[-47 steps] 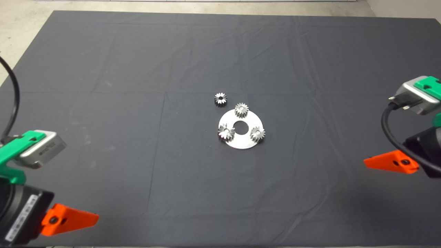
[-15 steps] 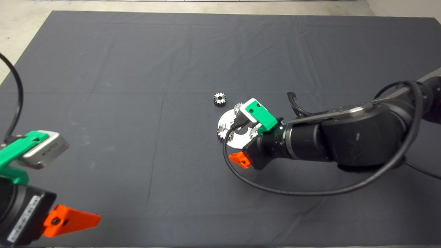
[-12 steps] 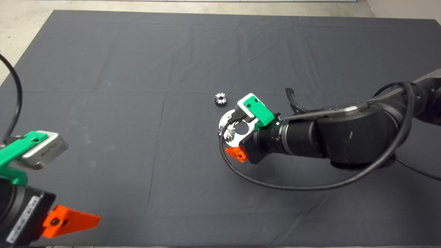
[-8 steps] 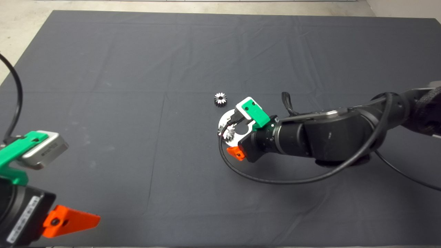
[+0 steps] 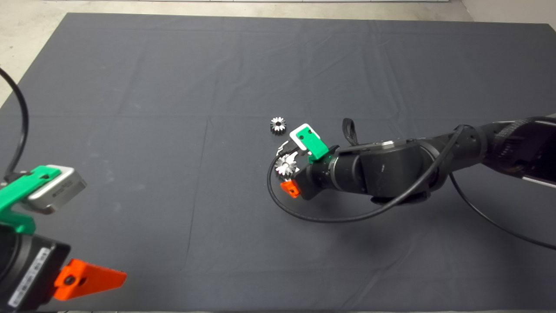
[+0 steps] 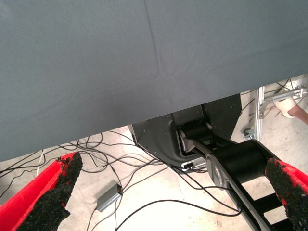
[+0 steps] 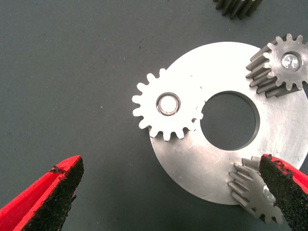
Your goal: Remove an incorrectly installed larger gear and replace it with the correct smaller gear
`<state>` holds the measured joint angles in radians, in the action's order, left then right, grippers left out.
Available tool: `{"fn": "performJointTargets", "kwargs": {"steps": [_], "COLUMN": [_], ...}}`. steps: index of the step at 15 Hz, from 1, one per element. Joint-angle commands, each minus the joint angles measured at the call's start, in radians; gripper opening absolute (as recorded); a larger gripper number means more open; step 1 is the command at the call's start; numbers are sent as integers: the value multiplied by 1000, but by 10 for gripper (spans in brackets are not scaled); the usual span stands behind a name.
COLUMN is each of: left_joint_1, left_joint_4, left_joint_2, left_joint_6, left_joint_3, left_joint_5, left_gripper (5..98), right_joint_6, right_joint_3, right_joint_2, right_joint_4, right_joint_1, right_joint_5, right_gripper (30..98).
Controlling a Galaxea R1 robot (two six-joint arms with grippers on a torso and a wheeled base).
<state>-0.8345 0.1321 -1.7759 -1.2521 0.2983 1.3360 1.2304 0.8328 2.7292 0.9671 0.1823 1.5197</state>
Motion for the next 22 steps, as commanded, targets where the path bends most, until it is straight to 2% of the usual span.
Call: {"fn": "performJointTargets", "kwargs": {"steps": [1, 7, 15, 22], "left_joint_1": [-6, -6, -6, -6], "left_joint_4": [17, 17, 17, 17], "left_joint_2": [2, 2, 0, -1], "left_joint_6": [-1, -1, -1, -1], "left_joint_3": [-13, -13, -15, -14], "left_joint_5": [2, 2, 2, 2], "left_gripper": [976, 976, 976, 976], "right_joint_6": [-6, -14, -42, -37], "right_joint_3": [38, 92, 162, 208], "right_joint_2": [16, 32, 102, 102], "right_joint_4": [64, 70, 107, 108], "right_joint_1": [-15, -32, -46, -67], "right_joint_5": [-1, -7, -7, -13], "right_gripper": [969, 969, 969, 969]}}
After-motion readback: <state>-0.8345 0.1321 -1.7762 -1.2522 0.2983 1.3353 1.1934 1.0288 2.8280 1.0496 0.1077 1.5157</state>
